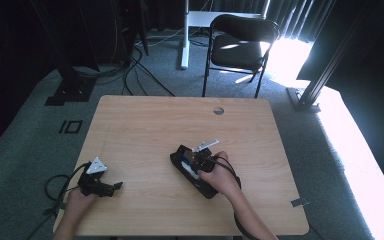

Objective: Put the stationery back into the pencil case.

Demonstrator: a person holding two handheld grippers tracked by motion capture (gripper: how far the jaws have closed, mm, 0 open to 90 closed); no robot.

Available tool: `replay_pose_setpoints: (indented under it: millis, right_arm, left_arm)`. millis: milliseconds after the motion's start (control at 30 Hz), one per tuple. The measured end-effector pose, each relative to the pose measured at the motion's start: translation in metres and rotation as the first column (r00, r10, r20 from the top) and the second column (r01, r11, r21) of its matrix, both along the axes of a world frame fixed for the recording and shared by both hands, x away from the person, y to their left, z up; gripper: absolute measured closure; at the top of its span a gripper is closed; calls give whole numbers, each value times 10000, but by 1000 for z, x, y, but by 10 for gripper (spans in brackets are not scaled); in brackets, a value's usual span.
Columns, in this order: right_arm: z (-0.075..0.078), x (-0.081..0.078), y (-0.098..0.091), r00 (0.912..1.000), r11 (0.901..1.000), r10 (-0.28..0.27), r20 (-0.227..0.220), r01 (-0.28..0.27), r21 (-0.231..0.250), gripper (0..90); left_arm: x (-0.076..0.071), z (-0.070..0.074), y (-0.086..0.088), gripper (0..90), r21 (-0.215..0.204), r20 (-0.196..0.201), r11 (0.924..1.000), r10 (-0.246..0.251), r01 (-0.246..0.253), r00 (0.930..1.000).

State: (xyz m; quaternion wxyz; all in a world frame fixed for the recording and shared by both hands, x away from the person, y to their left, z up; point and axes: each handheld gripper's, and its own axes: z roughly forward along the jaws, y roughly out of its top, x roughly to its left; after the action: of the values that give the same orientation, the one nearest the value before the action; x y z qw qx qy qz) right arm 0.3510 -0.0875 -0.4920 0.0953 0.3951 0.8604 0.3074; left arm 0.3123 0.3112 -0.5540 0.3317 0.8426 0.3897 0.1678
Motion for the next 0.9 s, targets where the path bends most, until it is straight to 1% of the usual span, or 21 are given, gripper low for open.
replay_pose_setpoints:
  millis: [133, 167, 200, 233, 267, 400, 467, 533, 567, 600, 633, 667, 767, 833, 867, 900]
  right_arm:
    - [-3, 1, 2, 10000, 10000, -50, -83, 50, -22, 778]
    - [-3, 2, 3, 10000, 10000, -94, -20, 94, 5, 769]
    - [-3, 2, 3, 10000, 9999, -71, 2, 71, -83, 759]
    - [-3, 2, 3, 10000, 10000, -79, -38, 79, -44, 735]
    - [-2, 3, 2, 10000, 9999, -95, -21, 95, 43, 735]
    - [2, 3, 1, 9999, 10000, -26, 146, 25, 64, 717]
    - [5, 2, -1, 9998, 9997, -20, 176, 15, 255, 708]
    - [9, 1, -3, 9998, 9984, -40, 172, 30, 565, 684]
    - [9, 1, -3, 9998, 9984, -40, 172, 30, 565, 684]
    - [14, 0, -6, 9994, 9967, -66, 332, 39, 817, 637]
    - [16, 0, -7, 9989, 9957, -76, 463, 33, 922, 627]
    - [16, 0, -7, 9989, 9957, -76, 463, 33, 922, 627]
    - [25, -1, -15, 9952, 9947, -249, 950, 152, 1015, 615]
    - [27, -1, -17, 9946, 9938, -305, 996, 195, 1093, 609]
    - [30, -1, -23, 9922, 9919, -437, 1170, 292, 1236, 592]
    - [32, -1, -26, 9906, 9919, -481, 1284, 323, 1226, 579]
  left_arm:
    - [0, 0, 0, 16, 2, 1, 10000, -1, 1, 10000]
    - [0, 0, 0, 16, 5, 3, 10000, -3, 3, 10000]
    - [0, 0, 0, 16, 6, 2, 10000, -3, 3, 10000]
    - [0, 0, 0, 16, 4, 0, 10000, -1, 1, 10000]
    - [0, 0, 0, 16, 3, -1, 10000, -2, 2, 10000]
    - [0, 0, 0, 16, 2, -2, 10000, -1, 1, 10000]
    - [0, 0, 0, 16, 1, 0, 10000, -1, 1, 10000]
    - [0, 0, 0, 16, -1, 0, 10000, 1, -1, 10000]
    - [0, 0, 0, 16, 0, 1, 10000, 0, 0, 10000]
    - [0, 0, 0, 16, 5, 0, 10000, -6, 6, 10000]
    - [0, 0, 0, 16, 6, 0, 10000, -6, 6, 10000]
    - [0, 0, 0, 16, 6, 0, 10000, -6, 6, 10000]
    - [0, 0, 0, 16, 8, -1, 10000, -8, 8, 10000]
    - [0, 0, 0, 16, 6, -1, 10000, -7, 7, 10000]
    - [0, 0, 0, 16, 8, -1, 10000, -7, 7, 10000]
    - [0, 0, 0, 16, 11, 1, 10000, -9, 9, 10000]
